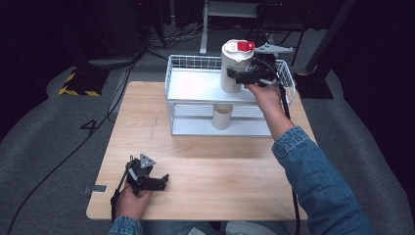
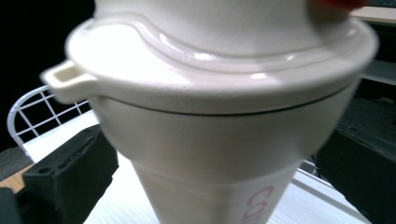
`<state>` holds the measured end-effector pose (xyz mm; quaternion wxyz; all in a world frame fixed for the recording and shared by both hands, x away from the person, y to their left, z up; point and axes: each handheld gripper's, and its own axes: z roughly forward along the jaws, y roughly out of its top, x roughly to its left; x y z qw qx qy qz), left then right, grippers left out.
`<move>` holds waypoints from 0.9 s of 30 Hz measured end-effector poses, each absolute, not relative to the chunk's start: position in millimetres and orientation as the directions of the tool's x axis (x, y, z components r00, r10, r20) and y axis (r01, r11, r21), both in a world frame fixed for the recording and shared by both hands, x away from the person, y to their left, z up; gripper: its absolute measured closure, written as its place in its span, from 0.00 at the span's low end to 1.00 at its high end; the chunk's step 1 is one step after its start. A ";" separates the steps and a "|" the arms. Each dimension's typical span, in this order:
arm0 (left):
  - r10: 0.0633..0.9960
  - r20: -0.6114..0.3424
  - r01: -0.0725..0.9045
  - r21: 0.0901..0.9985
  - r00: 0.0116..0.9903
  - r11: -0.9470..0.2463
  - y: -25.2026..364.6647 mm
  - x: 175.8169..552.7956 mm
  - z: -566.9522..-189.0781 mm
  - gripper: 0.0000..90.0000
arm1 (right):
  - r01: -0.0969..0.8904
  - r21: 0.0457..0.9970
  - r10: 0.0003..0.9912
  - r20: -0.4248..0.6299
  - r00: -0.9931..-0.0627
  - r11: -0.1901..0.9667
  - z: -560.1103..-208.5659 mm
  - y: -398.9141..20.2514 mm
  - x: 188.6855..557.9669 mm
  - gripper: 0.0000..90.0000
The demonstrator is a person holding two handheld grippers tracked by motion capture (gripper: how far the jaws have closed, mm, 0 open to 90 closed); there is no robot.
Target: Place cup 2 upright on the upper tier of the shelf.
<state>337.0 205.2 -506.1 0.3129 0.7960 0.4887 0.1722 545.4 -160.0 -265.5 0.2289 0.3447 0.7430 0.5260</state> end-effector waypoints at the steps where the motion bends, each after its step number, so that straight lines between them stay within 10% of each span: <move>1: 0.886 -0.031 0.670 0.666 0.463 -0.327 205.2 337.0 -506.0 0.00 | 0.269 0.940 0.753 0.019 -0.658 0.211 -263.9 -161.6 543.7 0.00; 27: 0.886 -0.032 0.670 0.667 0.463 -0.326 205.1 337.0 -506.1 0.00 | 0.217 0.938 0.662 -0.019 -0.749 0.272 -239.8 -203.4 470.9 0.00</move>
